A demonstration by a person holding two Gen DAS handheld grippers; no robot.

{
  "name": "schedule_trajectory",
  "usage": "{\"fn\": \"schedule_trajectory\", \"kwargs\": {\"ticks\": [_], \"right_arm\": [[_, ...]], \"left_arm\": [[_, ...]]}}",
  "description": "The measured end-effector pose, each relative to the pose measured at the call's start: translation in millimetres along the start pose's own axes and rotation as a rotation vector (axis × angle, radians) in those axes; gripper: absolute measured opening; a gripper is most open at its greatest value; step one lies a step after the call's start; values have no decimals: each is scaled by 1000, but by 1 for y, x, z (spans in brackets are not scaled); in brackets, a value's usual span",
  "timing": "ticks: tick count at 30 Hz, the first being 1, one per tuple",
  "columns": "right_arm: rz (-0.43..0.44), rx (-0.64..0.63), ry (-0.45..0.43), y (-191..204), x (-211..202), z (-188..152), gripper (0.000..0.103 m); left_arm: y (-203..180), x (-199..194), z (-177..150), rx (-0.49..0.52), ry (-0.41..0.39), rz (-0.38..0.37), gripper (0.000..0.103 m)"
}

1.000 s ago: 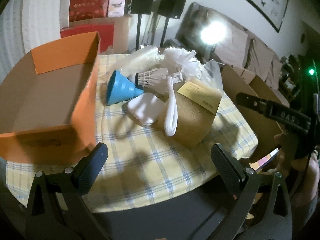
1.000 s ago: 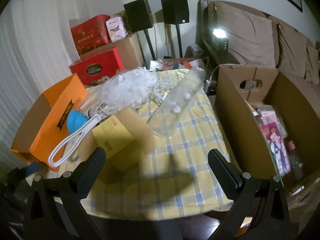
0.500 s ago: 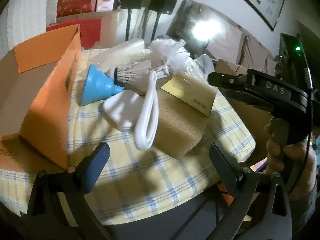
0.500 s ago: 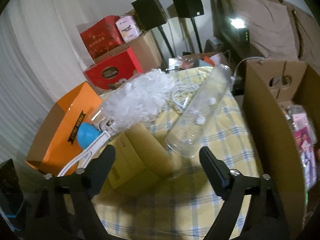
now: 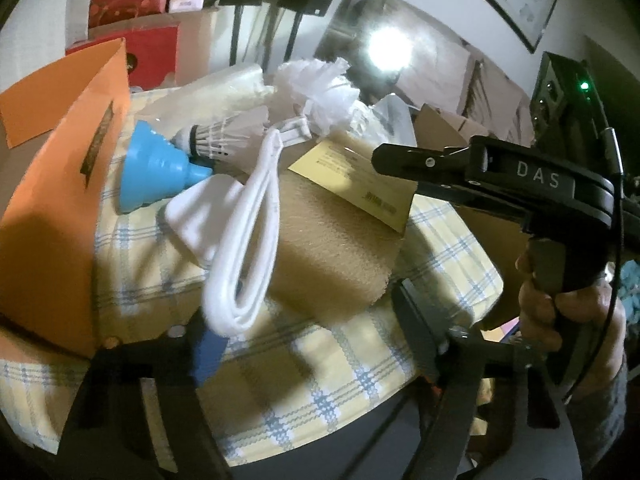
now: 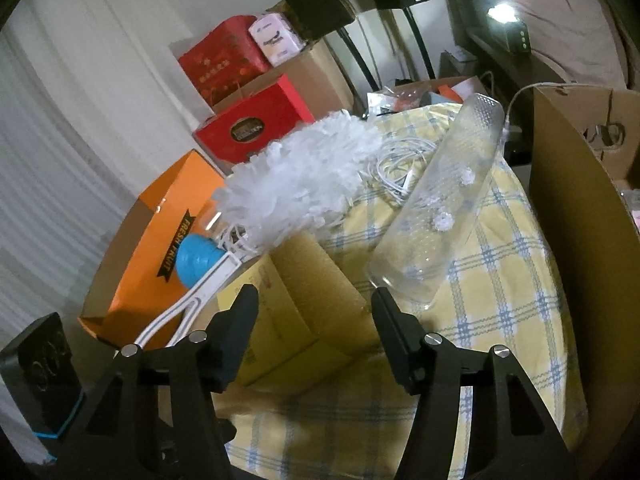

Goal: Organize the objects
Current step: 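Grasp the tan sponge block with the left tool and lift it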

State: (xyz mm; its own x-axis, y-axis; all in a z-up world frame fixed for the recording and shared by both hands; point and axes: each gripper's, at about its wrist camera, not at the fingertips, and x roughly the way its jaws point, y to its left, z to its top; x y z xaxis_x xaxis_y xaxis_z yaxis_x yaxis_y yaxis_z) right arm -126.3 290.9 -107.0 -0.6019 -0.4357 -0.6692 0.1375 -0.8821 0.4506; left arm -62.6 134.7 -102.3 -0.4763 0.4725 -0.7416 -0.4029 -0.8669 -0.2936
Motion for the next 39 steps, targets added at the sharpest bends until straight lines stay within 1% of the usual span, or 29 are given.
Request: {"fn": "schedule_trajectory", "kwargs": {"ticks": [1, 3, 5, 8, 14, 18, 23, 27, 30, 33, 36, 39], "right_arm": [[1, -3, 3, 0, 0, 0, 60], [1, -13, 9, 2, 0, -1, 60], [6, -18, 20, 3, -1, -4, 58], [5, -29, 28, 6, -5, -7, 58], [1, -40, 39, 16, -17, -18, 58], [-3, -50, 16, 27, -39, -29, 58], [12, -24, -21, 37, -73, -43, 58], [12, -1, -43, 45, -99, -56, 58], [3, -3, -55, 55, -112, -65, 58], [3, -13, -64, 66, -120, -66, 58], [-1, -43, -70, 79, -122, -62, 58], [5, -78, -75, 93, -120, -57, 58]], "left_arm": [[-1, 1, 0, 5, 0, 0, 65], [-3, 4, 2, 27, 6, 7, 54], [-5, 5, 3, 38, 6, 21, 53], [-3, 4, 3, 34, 1, 15, 53], [-3, -12, 2, 34, -10, -28, 52], [-7, -35, -1, 54, -33, -67, 52], [-17, -63, -6, 95, -33, -113, 52], [-29, -84, -15, 142, -40, -107, 52], [-35, -99, -19, 158, -53, -104, 52], [-32, -109, -17, 148, -71, -106, 52], [-22, -119, -13, 114, -88, -116, 52], [-11, -128, -9, 97, -106, -107, 52]]}}
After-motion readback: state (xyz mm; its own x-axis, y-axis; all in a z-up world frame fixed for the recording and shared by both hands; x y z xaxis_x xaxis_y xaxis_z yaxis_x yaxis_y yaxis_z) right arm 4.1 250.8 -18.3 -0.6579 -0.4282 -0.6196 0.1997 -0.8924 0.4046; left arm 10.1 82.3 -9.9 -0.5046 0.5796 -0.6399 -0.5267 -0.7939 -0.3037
